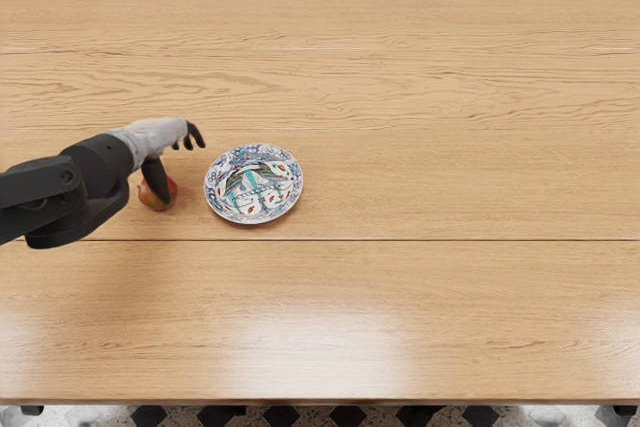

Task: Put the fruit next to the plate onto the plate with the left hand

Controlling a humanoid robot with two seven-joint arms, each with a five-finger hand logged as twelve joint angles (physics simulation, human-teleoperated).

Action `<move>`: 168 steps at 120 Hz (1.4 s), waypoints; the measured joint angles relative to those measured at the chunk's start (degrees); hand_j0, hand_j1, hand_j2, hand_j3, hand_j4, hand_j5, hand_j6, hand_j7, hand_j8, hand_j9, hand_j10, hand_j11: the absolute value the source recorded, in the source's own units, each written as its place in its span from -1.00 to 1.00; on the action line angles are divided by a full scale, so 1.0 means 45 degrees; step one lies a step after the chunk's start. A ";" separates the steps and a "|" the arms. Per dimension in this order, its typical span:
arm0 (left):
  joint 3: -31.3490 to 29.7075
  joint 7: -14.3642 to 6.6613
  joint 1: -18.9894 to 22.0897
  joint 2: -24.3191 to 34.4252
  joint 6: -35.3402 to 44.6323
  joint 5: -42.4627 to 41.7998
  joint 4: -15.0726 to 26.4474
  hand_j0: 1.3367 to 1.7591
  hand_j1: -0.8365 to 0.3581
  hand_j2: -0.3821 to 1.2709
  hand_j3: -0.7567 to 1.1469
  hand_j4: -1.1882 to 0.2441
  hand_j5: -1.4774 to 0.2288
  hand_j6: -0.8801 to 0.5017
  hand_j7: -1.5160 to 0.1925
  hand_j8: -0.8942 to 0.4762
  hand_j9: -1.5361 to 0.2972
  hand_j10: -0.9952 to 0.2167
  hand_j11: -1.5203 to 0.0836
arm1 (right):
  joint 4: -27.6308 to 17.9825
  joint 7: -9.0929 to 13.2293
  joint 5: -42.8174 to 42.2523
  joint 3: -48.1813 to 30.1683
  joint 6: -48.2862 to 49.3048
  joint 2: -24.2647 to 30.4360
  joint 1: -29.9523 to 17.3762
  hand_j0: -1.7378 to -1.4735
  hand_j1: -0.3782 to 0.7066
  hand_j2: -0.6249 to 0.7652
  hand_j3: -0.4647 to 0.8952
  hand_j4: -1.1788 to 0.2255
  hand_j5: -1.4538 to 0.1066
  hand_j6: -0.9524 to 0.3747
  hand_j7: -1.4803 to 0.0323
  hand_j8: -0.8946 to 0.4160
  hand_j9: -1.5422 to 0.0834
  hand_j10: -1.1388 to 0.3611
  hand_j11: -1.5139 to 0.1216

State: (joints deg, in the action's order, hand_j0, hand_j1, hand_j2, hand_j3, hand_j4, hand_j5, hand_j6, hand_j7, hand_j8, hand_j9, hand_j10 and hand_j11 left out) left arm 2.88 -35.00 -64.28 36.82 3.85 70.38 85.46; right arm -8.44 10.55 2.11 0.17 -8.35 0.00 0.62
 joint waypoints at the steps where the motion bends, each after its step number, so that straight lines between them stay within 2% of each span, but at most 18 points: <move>1: -0.0001 0.0000 0.0003 0.0009 -0.0004 -0.0003 0.0001 0.52 0.27 -0.45 -0.20 0.15 0.18 -0.25 0.23 -0.23 0.17 0.04 0.31 | 0.0000 0.0000 0.0000 0.0000 0.0000 0.0000 0.0000 -0.40 -0.95 -0.10 -0.32 0.68 0.86 0.43 0.96 0.36 0.90 0.52 0.85; 50: -0.0573 0.0000 0.0339 0.0235 -0.0008 -0.0028 -0.0046 0.52 0.04 -0.42 -0.20 -0.01 0.01 -0.42 0.06 -0.40 0.00 -0.15 0.13 | 0.0000 0.0000 0.0000 0.0000 0.0000 0.0000 0.0000 -0.40 -0.95 -0.10 -0.32 0.68 0.86 0.43 0.96 0.36 0.90 0.52 0.85; 60: -0.0589 0.0000 0.0444 0.0235 0.0011 -0.0015 -0.0078 0.52 -0.02 -0.41 -0.20 -0.05 -0.03 -0.46 0.01 -0.38 -0.04 -0.19 0.08 | 0.0000 0.0000 0.0000 0.0000 0.0000 0.0000 0.0000 -0.40 -0.95 -0.10 -0.32 0.68 0.86 0.43 0.96 0.36 0.90 0.52 0.85; 81: -0.0587 -0.0002 0.0456 0.0235 0.0015 -0.0049 -0.0099 0.51 -0.06 -0.25 -0.20 -0.17 -0.16 -0.46 -0.12 -0.38 -0.17 -0.32 -0.06 | 0.0000 0.0000 0.0000 0.0000 0.0000 0.0000 0.0000 -0.40 -0.95 -0.10 -0.32 0.68 0.86 0.43 0.96 0.36 0.90 0.52 0.85; 100: -0.0583 -0.0006 0.0455 0.0235 -0.0013 -0.0115 -0.0097 0.50 -0.06 -0.17 -0.20 -0.29 -0.31 -0.43 -0.27 -0.36 -0.30 -0.30 -0.23 | 0.0000 0.0000 0.0001 0.0000 0.0000 0.0000 0.0000 -0.40 -0.95 -0.10 -0.32 0.68 0.86 0.43 0.96 0.36 0.90 0.52 0.85; 106: -0.0585 -0.0018 0.0453 0.0235 -0.0041 -0.0138 -0.0099 0.49 -0.13 -0.07 -0.20 -0.32 -0.37 -0.38 -0.33 -0.28 -0.35 -0.24 -0.27 | 0.0000 0.0000 0.0000 0.0000 0.0000 0.0000 0.0000 -0.40 -0.95 -0.10 -0.32 0.68 0.86 0.43 0.96 0.36 0.90 0.52 0.85; 123: -0.0556 -0.0012 0.0439 0.0300 -0.0076 -0.0364 -0.0078 0.48 -0.23 0.01 -0.20 -0.38 -0.54 -0.24 -0.47 -0.15 -0.47 -0.15 -0.41 | 0.0000 0.0000 0.0000 0.0000 0.0000 0.0000 0.0000 -0.40 -0.95 -0.10 -0.32 0.68 0.86 0.43 0.96 0.36 0.90 0.52 0.85; 125: -0.0552 -0.0010 0.0436 0.0309 -0.0074 -0.0414 -0.0072 0.48 -0.26 0.09 -0.20 -0.39 -0.55 -0.23 -0.49 -0.15 -0.48 -0.14 -0.42 | 0.0000 0.0000 0.0000 0.0000 0.0000 0.0000 0.0000 -0.40 -0.95 -0.10 -0.32 0.68 0.86 0.43 0.96 0.36 0.90 0.52 0.85; 133: -0.0540 -0.0006 0.0434 0.0313 -0.0063 -0.0527 -0.0053 0.47 -0.22 0.01 -0.20 -0.43 -0.58 -0.21 -0.52 -0.14 -0.51 -0.13 -0.46 | 0.0000 0.0000 0.0000 0.0000 0.0000 0.0000 0.0000 -0.40 -0.95 -0.10 -0.32 0.68 0.86 0.43 0.96 0.36 0.90 0.52 0.85; 148: -0.0482 0.0002 0.0346 0.0488 -0.0057 -0.0792 0.0056 0.47 -0.23 0.05 -0.20 -0.47 -0.62 -0.19 -0.56 -0.10 -0.55 -0.13 -0.51 | 0.0000 0.0000 0.0000 0.0000 0.0000 0.0000 0.0000 -0.40 -0.95 -0.10 -0.32 0.68 0.86 0.43 0.96 0.36 0.90 0.52 0.85; 168: 0.0023 -0.0002 0.0280 0.0985 -0.0104 -0.1005 0.0813 0.48 -0.22 0.06 -0.20 -0.46 -0.71 -0.17 -0.61 -0.11 -0.58 -0.14 -0.54 | 0.0000 0.0000 -0.0001 0.0000 0.0000 0.0000 0.0000 -0.40 -0.95 -0.10 -0.32 0.68 0.86 0.43 0.96 0.36 0.90 0.52 0.85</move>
State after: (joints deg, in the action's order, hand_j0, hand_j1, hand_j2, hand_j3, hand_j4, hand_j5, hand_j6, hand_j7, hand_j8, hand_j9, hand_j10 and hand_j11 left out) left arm 2.98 -35.01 -63.02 41.26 3.38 65.86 89.12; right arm -8.44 10.55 2.10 0.17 -8.35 0.00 0.62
